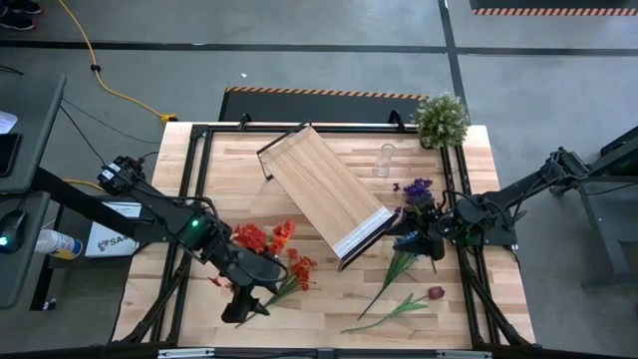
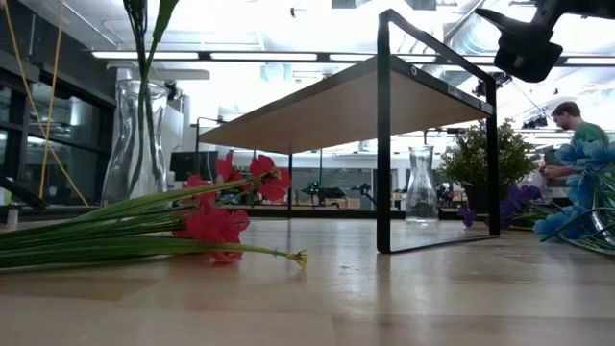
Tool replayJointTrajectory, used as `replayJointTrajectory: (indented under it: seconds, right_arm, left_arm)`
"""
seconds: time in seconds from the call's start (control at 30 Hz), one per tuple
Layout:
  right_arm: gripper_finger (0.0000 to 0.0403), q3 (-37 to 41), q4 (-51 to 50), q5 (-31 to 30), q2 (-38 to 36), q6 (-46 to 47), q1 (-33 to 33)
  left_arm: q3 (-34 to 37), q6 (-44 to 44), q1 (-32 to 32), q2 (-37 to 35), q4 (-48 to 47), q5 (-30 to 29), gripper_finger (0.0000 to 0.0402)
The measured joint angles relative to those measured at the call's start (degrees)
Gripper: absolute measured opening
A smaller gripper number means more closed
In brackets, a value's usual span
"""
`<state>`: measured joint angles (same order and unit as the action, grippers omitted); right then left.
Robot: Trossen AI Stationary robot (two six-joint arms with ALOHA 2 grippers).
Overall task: Pick and place flowers into a vace then onto a shelf
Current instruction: Put the red flowers into the bottom transparent vase
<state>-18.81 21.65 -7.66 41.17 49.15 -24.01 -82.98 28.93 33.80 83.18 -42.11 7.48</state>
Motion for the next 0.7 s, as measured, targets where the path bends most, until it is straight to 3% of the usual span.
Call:
replayJointTrajectory:
  seconds: [0.47, 0.7]
  right_arm:
    - [0.0344, -0.02, 0.01, 0.11, 0.0, -0.18, 0.01]
    - [0.0344, -0.02, 0.02, 0.13, 0.0, -0.18, 0.0]
  left_arm:
    - [1.65, 1.88, -0.49, 0.0, 3.36, 1.25, 0.0282]
    - [4.91, 2.58, -2.62, 0.01, 9.8, 6.9, 0.0282]
